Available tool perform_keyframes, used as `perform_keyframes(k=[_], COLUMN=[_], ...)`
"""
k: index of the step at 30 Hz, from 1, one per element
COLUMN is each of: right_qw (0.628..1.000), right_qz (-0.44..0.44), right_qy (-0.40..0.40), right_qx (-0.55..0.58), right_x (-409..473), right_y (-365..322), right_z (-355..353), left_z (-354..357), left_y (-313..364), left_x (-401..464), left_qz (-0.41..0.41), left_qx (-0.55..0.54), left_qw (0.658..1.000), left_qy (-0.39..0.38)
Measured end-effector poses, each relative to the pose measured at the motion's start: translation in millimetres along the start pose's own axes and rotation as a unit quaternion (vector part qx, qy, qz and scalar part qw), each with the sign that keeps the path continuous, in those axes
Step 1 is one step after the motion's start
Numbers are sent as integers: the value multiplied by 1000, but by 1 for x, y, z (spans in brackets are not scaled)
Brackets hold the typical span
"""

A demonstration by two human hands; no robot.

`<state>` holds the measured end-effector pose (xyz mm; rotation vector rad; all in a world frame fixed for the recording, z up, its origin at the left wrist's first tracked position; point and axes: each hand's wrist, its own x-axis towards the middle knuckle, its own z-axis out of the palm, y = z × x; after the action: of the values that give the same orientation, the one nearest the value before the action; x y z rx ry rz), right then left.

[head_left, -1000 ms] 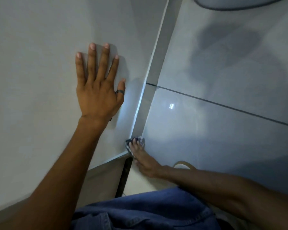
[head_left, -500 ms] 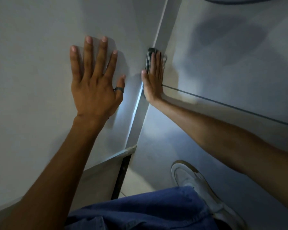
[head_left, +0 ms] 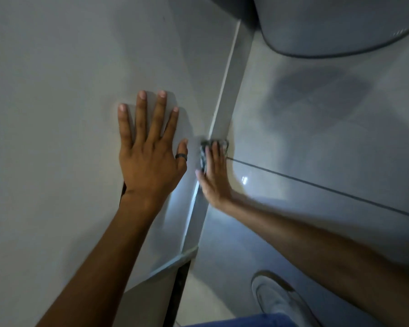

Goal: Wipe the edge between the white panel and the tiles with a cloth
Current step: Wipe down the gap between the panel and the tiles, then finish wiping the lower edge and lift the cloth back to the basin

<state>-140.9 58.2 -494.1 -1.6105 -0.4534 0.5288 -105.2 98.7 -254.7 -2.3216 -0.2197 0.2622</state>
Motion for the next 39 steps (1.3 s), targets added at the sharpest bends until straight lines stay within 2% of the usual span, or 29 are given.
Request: perform_keyframes(k=[3, 8, 13, 16, 21, 23, 24, 26, 28, 30, 31, 34, 36, 39], right_qw=[995, 980, 973, 981, 995, 984, 962, 900, 876, 886, 899, 934, 953, 974], right_qz=[25, 7, 12, -7, 16, 89, 171, 313, 363, 376, 367, 315, 266, 192], right_qy=[96, 189, 223, 185, 48, -9, -23, -14, -19, -20, -22, -39, -38, 18], right_qx=[26, 54, 64, 64, 81, 152, 210, 303, 317, 269, 239, 166, 137, 118], right_x=[79, 183, 227, 204, 91, 62, 55, 47, 41, 33, 31, 39, 60, 123], right_y=[-13, -16, -17, -13, -6, -9, -16, -43, -87, -143, -173, -249, -297, -352], right_z=[-36, -99, -124, -110, -70, -71, -81, -119, -165, -213, -236, -302, -345, -400], left_z=[0, 1, 5, 7, 10, 10, 9, 0, -19, -50, -67, -112, -139, -175], left_y=[3, 11, 18, 22, 27, 26, 25, 21, 15, 8, 1, -22, -31, -36], left_x=[2, 12, 21, 24, 26, 27, 29, 32, 33, 29, 25, 20, 22, 42], left_qz=[-7, -3, 0, -19, -22, -14, -11, -14, -29, -37, -44, -82, -109, -120], left_qx=[-2, 4, -17, -26, -67, -116, -144, -196, -256, -339, -386, -483, -499, -514], left_qw=[1000, 1000, 1000, 999, 997, 993, 989, 980, 966, 936, 916, 870, 859, 849], left_qy=[1, -7, -21, -9, 5, 23, 33, 37, -21, -91, -102, -57, -27, -27])
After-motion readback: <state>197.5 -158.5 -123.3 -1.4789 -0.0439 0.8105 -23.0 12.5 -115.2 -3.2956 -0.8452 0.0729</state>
